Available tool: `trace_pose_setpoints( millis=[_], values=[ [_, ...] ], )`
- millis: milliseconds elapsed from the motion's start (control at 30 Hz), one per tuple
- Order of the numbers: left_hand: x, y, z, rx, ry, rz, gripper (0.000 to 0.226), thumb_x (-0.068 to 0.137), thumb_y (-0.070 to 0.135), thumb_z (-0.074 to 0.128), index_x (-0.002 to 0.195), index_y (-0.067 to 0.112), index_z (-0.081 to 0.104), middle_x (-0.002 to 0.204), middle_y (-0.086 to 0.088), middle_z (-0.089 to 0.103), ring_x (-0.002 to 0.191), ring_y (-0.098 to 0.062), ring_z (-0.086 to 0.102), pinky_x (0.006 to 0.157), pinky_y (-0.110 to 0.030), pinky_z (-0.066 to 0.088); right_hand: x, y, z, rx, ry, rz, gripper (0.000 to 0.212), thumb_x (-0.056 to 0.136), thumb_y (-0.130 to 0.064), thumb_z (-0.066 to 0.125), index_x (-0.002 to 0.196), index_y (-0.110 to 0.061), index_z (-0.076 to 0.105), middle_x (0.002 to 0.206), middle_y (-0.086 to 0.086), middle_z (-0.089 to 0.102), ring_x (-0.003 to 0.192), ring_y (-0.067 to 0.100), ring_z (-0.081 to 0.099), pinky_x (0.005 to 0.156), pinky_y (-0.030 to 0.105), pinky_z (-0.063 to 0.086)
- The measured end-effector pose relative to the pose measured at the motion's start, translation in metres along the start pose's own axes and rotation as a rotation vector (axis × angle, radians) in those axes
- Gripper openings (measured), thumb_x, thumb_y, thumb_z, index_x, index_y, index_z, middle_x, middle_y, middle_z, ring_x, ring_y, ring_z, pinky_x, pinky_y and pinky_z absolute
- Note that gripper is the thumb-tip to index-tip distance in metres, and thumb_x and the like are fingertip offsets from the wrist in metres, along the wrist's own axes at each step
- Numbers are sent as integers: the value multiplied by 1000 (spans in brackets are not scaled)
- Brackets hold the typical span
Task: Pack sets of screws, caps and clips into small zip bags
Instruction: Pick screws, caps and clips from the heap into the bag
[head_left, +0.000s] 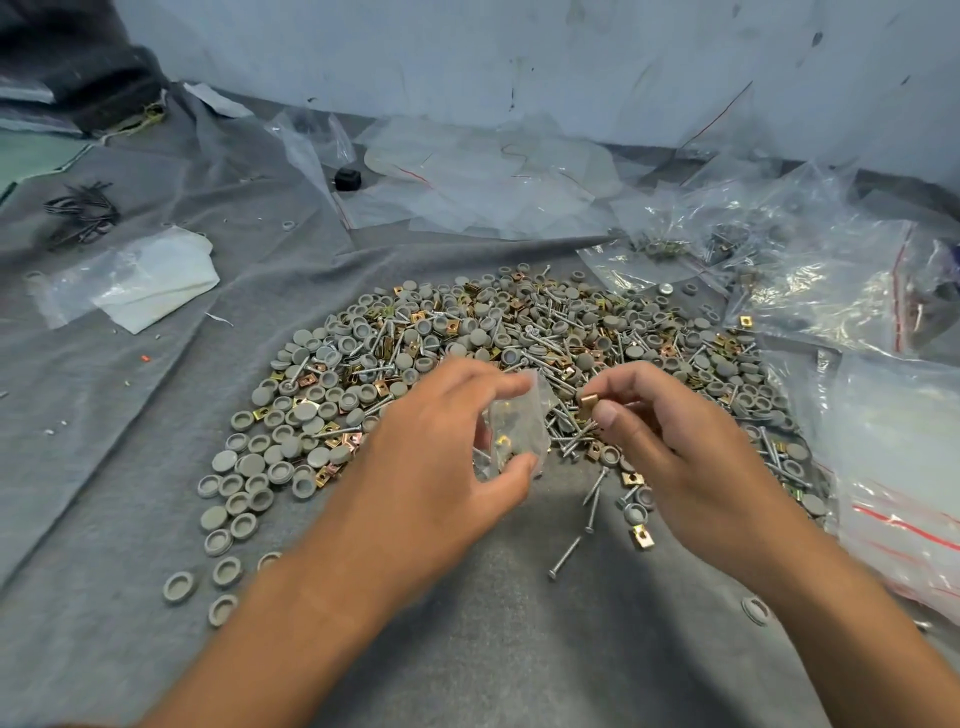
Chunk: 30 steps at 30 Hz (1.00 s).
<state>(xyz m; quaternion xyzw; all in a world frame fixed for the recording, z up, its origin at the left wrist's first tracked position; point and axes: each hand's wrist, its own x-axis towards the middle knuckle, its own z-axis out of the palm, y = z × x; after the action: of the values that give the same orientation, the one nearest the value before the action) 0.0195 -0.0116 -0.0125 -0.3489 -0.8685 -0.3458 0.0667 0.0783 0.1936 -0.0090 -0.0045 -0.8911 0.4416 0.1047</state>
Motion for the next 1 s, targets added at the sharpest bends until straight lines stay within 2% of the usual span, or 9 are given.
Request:
trace_pose_setpoints(
  millis=[67,167,233,367,467,633,833,933,1000],
  values=[
    [1,2,2,-23,4,1,53,84,37,74,134,28,62,114,22,55,82,-3,57,79,-17,48,-4,-14,1,86,4,-74,11,95,-39,53,99,-41,63,80,-22,62,68,-1,54,57,8,37],
    [1,5,5,-38,-2,5,51,84,37,76,132,29,62,112,23,53,80,-4,57,78,-20,49,-10,-26,12,-108,95,-241,9,98,-35,54,99,-43,58,81,-24,61,76,-8,57,65,2,39],
    [1,6,5,-38,-6,6,49,84,37,74,130,29,62,112,23,52,81,-3,56,78,-19,48,-13,-27,21,-204,126,-289,10,100,-30,55,107,-37,56,88,-28,57,87,-13,55,74,-1,37],
    [1,7,4,-39,-20,10,46,83,37,69,128,28,63,111,23,52,83,1,54,78,-15,43,-13,-24,26,-340,107,-341,21,99,-17,56,118,-20,61,102,-18,54,94,-5,53,85,5,38],
    [0,6,3,-39,-17,16,47,84,36,71,130,28,63,111,24,52,84,1,55,77,-14,44,-13,-24,25,-348,186,-366,23,94,-17,66,116,-22,63,98,-16,62,89,-6,58,82,7,44],
    [-1,6,3,-44,2,20,51,85,38,72,134,29,60,112,26,51,85,0,57,76,-12,44,-11,-23,21,-276,264,-377,30,86,-24,75,112,-25,61,88,-17,69,82,-19,57,73,-3,38],
    [-1,4,1,-43,36,17,54,84,40,70,136,28,60,113,23,54,86,-3,57,82,-11,44,-5,-13,5,-176,315,-210,23,80,-29,79,94,-30,61,82,-23,65,82,-5,65,68,3,47],
    [2,1,-4,-99,109,-13,48,84,34,71,131,27,65,109,21,59,86,-5,59,77,-6,43,0,2,3,-196,173,-56,18,77,-31,80,88,-32,65,74,-22,66,77,-8,64,65,4,46],
    [2,-4,-14,-191,232,-68,34,87,28,72,121,31,69,99,21,63,76,-6,60,66,-8,44,2,9,6,-263,33,33,18,80,-36,79,90,-36,64,77,-21,67,77,-7,64,69,11,50]
  ],
)
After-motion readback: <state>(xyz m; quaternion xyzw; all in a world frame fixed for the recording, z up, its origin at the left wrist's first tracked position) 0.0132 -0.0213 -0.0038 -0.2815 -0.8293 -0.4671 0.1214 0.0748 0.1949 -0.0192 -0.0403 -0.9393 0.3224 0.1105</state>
